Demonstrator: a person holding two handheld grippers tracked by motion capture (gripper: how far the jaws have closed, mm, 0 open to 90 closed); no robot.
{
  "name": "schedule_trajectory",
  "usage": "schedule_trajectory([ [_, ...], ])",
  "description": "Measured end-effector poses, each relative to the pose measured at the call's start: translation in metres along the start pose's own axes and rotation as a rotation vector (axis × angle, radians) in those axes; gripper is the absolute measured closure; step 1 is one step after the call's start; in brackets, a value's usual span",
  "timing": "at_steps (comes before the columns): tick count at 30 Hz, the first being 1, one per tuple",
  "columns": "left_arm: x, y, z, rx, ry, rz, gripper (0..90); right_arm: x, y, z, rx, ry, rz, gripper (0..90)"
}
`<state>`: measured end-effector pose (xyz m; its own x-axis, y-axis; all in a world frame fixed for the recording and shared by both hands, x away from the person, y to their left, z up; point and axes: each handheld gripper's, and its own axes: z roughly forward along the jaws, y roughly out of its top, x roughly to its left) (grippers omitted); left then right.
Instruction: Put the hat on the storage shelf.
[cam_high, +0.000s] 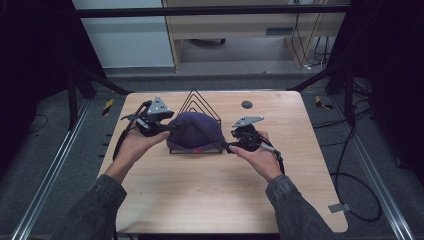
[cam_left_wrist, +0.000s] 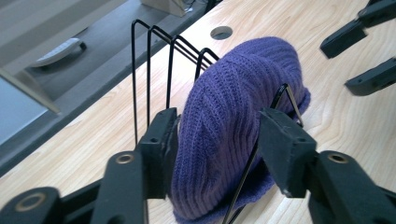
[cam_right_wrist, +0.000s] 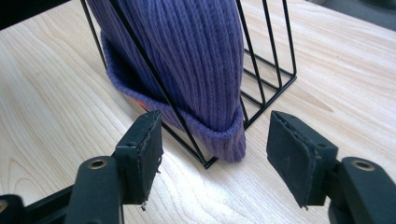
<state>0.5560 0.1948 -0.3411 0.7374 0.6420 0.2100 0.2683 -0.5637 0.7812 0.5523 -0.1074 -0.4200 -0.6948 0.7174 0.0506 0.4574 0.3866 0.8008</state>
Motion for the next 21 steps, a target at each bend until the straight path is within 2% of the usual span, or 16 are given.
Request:
schedule_trajectory([
  [4,-0.005,0.002,-0.004,-0.004,0.005,-0.005,43.0,0.002,0.004,-0.004,-0.006,0.007,-0.003,33.3],
  [10,-0.015,0.005,-0.008,0.01,-0.025,0.001,35.4,0.009,0.011,-0.009,-0.021,0.001,-0.023,29.2],
  [14,-0.02,0.005,-0.011,0.012,-0.027,-0.023,28.9,0.014,0.013,-0.017,-0.035,0.012,-0.022,25.4],
  [17,-0.024,0.006,-0.013,0.027,-0.016,-0.043,18.6,0.018,0.014,-0.022,-0.037,0.01,-0.031,22.1],
  [21,-0.03,0.002,-0.014,0.014,-0.026,-0.081,12.0,0.021,0.015,-0.03,-0.056,0.003,-0.045,17.3],
])
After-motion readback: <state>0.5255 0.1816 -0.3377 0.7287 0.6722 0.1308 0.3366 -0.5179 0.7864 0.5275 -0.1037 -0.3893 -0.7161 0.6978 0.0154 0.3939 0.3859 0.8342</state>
